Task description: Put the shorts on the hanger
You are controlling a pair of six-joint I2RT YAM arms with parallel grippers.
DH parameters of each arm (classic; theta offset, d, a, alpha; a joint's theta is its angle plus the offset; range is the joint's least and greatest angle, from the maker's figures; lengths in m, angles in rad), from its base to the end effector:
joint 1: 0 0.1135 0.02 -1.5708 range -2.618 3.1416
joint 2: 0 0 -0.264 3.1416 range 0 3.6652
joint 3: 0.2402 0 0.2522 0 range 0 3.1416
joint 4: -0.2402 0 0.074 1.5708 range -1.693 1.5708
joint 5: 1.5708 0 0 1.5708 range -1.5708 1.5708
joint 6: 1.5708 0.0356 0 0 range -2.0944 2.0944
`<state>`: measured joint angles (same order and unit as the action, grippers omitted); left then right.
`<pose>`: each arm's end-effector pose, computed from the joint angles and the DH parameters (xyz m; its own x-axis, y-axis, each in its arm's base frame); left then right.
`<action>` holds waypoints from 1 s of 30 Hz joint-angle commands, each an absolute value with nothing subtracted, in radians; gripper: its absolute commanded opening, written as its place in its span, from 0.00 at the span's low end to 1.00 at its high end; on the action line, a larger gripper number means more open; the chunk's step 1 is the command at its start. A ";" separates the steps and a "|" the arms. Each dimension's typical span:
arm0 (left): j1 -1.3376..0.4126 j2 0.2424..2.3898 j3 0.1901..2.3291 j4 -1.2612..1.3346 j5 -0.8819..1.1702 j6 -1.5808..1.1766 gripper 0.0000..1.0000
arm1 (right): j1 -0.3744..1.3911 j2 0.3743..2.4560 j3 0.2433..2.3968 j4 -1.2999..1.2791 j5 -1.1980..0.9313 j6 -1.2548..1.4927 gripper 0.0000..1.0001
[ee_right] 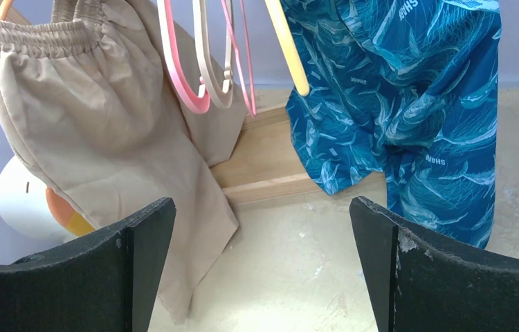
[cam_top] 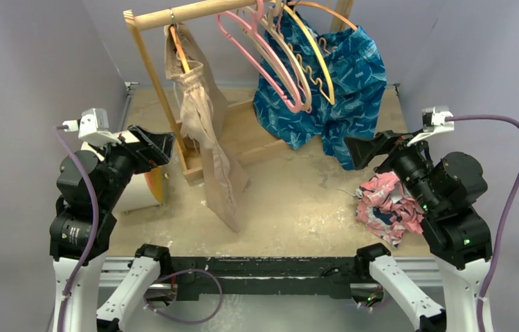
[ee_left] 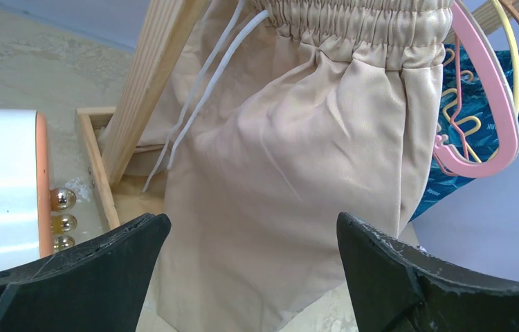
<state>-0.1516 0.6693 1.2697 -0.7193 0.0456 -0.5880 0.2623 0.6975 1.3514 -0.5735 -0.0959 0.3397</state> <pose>0.0887 -0.0152 0.4522 -0.2061 -0.5291 -0.8232 0.0977 0.8259 -0.5553 0.0809 0.0252 0.4885 -0.0436 0.3317 -0.9424 -0.3561 0.8761 0.3249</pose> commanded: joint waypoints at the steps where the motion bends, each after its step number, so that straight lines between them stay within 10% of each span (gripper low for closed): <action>1: -0.144 0.661 1.269 -0.678 0.054 -0.590 0.96 | 0.259 0.683 1.354 -0.535 -0.082 0.348 0.99; 10: -0.144 0.668 1.209 -0.685 0.097 -0.579 0.96 | 0.259 0.693 1.317 -0.617 0.131 0.503 0.97; 23: -0.144 0.620 1.092 -0.655 0.114 -0.588 0.96 | 0.259 0.845 1.181 -0.822 0.452 0.899 0.57; 30: -0.144 0.636 1.178 -0.641 0.098 -0.616 0.92 | 0.258 1.039 1.144 -1.021 0.603 1.195 0.53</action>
